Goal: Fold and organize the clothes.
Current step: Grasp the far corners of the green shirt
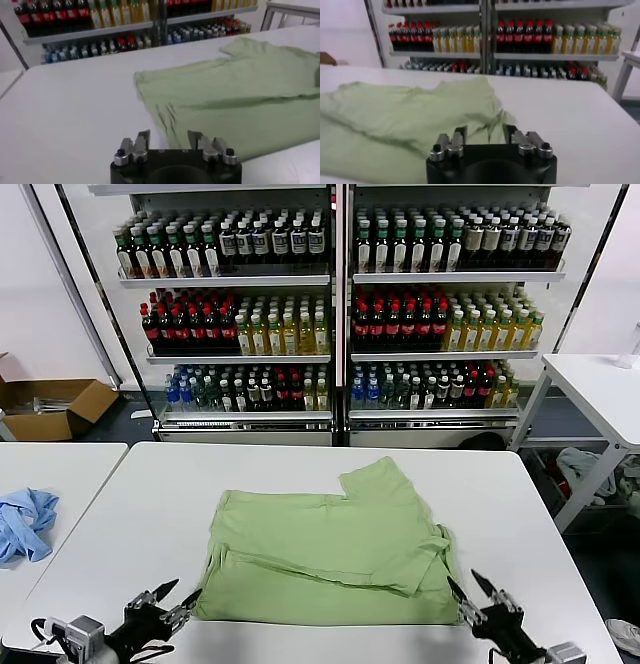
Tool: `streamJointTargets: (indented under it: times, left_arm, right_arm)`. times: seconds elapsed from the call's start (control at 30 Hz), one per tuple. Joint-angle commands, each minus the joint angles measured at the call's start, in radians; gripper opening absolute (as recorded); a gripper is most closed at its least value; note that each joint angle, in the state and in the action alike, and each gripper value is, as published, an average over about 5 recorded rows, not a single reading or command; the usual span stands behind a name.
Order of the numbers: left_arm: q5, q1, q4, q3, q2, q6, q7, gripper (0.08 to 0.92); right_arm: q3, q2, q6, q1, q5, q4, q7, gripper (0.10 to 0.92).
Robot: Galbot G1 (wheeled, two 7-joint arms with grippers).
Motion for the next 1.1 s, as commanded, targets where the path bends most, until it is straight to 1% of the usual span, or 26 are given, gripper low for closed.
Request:
streamJointTargets:
  times: [0.03,0.1,0.2,0.3,0.43,0.53,0.7,0.87,0.97,1.1]
  left_arm:
    - [-0.085,-0.257,0.160,0.099,0.100,-0.058,0.056,0.693]
    - [-0.115,-0.324,0.217,0.139,0.117,-0.058,0.062,0.751]
    - [-0.161,-0.432,0.299,0.203,0.144,-0.056,0.064,0.806]
    - [-0.176,-0.533,0.377,0.265,0.169,-0.056,0.068,0.820]
    - [-0.187,-0.667,0.502,0.356,0.200,-0.056,0.072,0.823]
    - [-0.193,-0.753,0.588,0.432,0.212,-0.057,0.074,0.823]
    - [-0.190,-0.874,0.702,0.539,0.201,-0.062,0.081,0.823]
    - [-0.186,-0.970,0.784,0.616,0.175,-0.066,0.081,0.823]
    - [-0.184,-1.000,0.815,0.643,0.164,-0.067,0.081,0.823]
    - [-0.173,-1.011,0.838,0.662,0.144,-0.069,0.080,0.823]
  right_arm:
    - [-0.094,-0.095,-0.196,0.413,0.061,-0.145,0.045,0.768]
    - [-0.159,-0.093,-0.238,0.526,0.056,-0.217,0.061,0.804]
    - [-0.268,-0.087,-0.234,0.684,0.048,-0.344,0.029,0.820]
    - [-0.373,-0.076,-0.202,0.823,0.060,-0.480,-0.041,0.822]
    - [-0.478,-0.052,-0.181,0.950,0.094,-0.643,-0.056,0.823]
    - [-0.534,-0.031,-0.178,1.025,0.080,-0.738,-0.078,0.823]
    - [-0.613,0.037,-0.188,1.163,0.025,-0.899,-0.095,0.823]
    - [-0.670,0.090,-0.185,1.250,-0.017,-1.039,-0.109,0.823]
    - [-0.689,0.108,-0.170,1.274,-0.054,-1.099,-0.115,0.823]
    - [-0.697,0.118,-0.156,1.280,-0.078,-1.133,-0.116,0.823]
